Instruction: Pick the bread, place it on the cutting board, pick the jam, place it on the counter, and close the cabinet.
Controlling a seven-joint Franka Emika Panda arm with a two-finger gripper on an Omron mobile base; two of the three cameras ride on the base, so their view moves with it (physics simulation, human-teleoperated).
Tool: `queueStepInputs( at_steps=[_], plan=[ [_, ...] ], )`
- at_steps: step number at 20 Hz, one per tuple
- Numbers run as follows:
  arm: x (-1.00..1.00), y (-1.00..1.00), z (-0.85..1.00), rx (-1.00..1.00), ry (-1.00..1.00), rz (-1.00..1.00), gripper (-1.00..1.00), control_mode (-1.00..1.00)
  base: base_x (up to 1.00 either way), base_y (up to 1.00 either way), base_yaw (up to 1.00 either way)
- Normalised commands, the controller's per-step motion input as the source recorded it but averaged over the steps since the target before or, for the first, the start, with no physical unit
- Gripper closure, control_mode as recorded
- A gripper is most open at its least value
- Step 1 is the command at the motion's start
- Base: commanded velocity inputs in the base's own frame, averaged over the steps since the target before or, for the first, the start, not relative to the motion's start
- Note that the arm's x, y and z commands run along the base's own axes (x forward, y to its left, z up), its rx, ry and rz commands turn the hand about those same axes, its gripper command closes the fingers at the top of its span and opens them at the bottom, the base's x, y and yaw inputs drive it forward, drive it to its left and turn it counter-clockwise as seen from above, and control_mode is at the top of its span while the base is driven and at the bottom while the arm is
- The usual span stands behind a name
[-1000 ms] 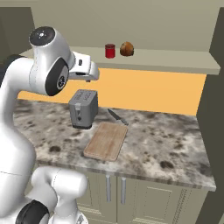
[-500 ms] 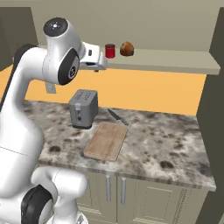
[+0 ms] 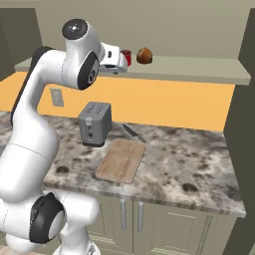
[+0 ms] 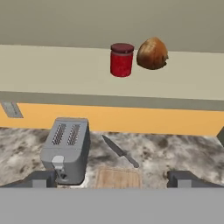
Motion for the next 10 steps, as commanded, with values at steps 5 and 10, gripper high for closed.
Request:
queueStepInputs(
  at_steps=[5, 10],
  plan=[
    [0.36, -0.06, 0.0, 0.0, -0.06, 0.0, -1.0, -1.0, 0.0, 0.0, 0.0],
    [0.37, -0.03, 0.0, 0.0, -0.02, 0.0, -1.0, -1.0, 0.0, 0.0, 0.0]
  ],
)
